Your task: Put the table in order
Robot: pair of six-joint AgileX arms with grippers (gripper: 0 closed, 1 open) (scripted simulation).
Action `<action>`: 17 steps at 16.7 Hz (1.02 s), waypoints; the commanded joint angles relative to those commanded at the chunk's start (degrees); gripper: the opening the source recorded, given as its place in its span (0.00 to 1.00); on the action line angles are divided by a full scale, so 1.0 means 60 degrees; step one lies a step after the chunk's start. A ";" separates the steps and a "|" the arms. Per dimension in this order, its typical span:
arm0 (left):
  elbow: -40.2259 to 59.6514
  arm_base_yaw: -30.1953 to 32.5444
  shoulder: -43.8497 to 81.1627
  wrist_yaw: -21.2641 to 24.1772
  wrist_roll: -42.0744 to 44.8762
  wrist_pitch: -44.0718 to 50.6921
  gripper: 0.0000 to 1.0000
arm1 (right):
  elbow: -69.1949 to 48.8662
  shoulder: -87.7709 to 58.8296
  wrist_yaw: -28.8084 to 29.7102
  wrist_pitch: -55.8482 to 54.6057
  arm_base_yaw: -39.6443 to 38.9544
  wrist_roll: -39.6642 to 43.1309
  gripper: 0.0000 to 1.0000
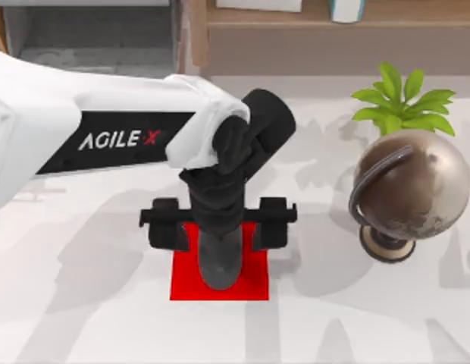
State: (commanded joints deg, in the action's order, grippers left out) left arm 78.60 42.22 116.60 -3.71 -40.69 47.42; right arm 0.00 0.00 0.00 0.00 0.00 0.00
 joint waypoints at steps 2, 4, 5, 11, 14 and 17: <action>0.0000 0.0000 0.0000 0.0000 0.0000 0.0000 1.00 | 0.0000 0.0000 0.0000 0.0000 0.0000 0.0000 1.00; 0.0000 0.0000 0.0000 0.0000 0.0000 0.0000 1.00 | 0.0000 0.0000 0.0000 0.0000 0.0000 0.0000 1.00; 0.0000 0.0000 0.0000 0.0000 0.0000 0.0000 1.00 | 0.0000 0.0000 0.0000 0.0000 0.0000 0.0000 1.00; -0.0247 -0.0313 -0.0306 0.0295 0.0523 -0.0556 1.00 | 0.0000 0.0000 0.0000 0.0000 0.0000 0.0000 1.00; -0.0951 -0.1087 -0.0873 0.1010 0.1828 -0.1973 1.00 | 0.0000 0.0000 0.0000 0.0000 0.0000 0.0000 1.00; -0.2008 -0.2232 -0.1565 0.2022 0.3744 -0.4071 1.00 | 0.0000 0.0000 0.0000 0.0000 0.0000 0.0000 1.00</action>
State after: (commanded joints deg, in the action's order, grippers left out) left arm 66.55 28.83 107.22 8.42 -18.23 22.99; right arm 0.00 0.00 0.00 0.00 0.00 0.00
